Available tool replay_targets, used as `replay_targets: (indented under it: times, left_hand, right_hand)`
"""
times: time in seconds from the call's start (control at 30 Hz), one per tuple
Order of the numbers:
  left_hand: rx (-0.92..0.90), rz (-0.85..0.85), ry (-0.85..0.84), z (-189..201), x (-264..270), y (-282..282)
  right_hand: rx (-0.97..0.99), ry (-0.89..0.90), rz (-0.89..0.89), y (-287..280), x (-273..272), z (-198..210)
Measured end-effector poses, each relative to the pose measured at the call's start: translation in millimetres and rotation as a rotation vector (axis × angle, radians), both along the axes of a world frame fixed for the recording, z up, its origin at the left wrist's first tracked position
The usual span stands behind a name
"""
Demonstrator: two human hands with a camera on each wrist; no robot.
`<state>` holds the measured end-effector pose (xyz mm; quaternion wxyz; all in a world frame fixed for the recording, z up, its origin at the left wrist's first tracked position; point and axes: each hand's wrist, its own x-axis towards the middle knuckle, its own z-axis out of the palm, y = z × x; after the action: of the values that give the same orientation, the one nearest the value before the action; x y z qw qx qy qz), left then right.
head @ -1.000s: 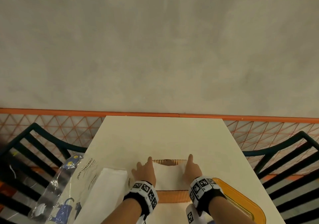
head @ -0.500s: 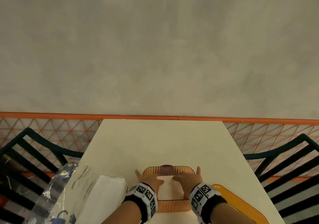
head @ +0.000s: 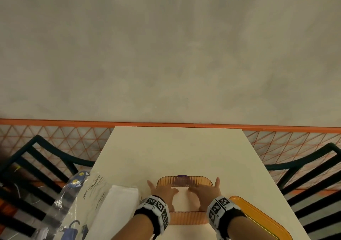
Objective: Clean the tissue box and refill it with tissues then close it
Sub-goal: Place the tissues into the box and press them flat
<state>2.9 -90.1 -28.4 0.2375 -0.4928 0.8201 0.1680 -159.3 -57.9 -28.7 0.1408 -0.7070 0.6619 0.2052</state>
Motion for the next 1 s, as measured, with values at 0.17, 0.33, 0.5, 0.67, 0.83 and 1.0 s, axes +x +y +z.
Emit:
replay_targets:
  times: [0.17, 0.33, 0.5, 0.67, 0.83, 1.0]
  left_hand:
    - [-0.330, 0.224, 0.534, 7.8, 46.7, 26.1]
    - [-0.470, 0.576, 0.638, -11.4, 104.7, 42.7]
    - [-0.277, 0.726, 0.173, -30.5, 122.7, 57.9]
    - [-0.346, 0.707, 0.073, -38.7, 118.6, 61.9]
    - [-0.352, 0.753, 0.113, -39.6, 111.9, 58.8]
    - [-0.369, 0.739, 0.105, -43.6, 109.2, 54.9]
  right_hand:
    - [-0.285, -0.140, -0.081, 20.3, -13.1, 2.7]
    - [-0.449, -0.248, -0.241, 39.5, -15.6, -3.4]
    - [-0.397, -0.412, -0.450, 39.5, -10.7, -14.8]
    - [-0.361, -0.404, -0.478, 39.3, -4.9, -19.0]
    - [-0.374, -0.396, -0.494, 39.5, -3.8, -21.4]
    - [-0.384, -0.394, -0.497, 40.1, -2.4, -21.8]
